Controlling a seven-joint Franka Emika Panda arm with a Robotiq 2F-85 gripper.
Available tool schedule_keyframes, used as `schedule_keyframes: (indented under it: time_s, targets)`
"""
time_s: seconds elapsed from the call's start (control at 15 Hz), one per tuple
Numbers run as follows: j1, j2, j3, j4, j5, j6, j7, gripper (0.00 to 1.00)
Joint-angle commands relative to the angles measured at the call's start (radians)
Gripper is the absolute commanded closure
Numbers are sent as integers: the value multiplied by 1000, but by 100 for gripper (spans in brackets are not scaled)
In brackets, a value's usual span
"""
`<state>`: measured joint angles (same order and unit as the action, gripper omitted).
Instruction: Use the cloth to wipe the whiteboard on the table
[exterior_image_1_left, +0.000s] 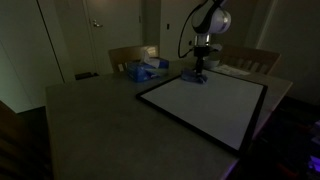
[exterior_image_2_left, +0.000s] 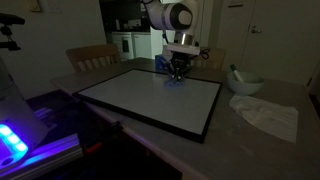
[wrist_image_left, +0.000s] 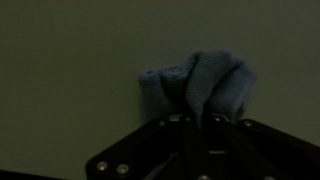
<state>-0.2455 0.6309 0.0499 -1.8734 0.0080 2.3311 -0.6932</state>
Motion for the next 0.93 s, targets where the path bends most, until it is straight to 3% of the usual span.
schedule_keyframes:
  time_s: [0.0,0.6,0.73,0.8,0.87]
  targets:
    - [5,-58,4,-69,10,-40,13,98]
    - [8,-187,-14,-250,8,-36,28,98]
    - [13,-144,-15,-201,5,-40,25,98]
    - [13,-151,-16,-208,5,-40,25,91]
    - [13,-151,-16,-207,5,-40,25,91]
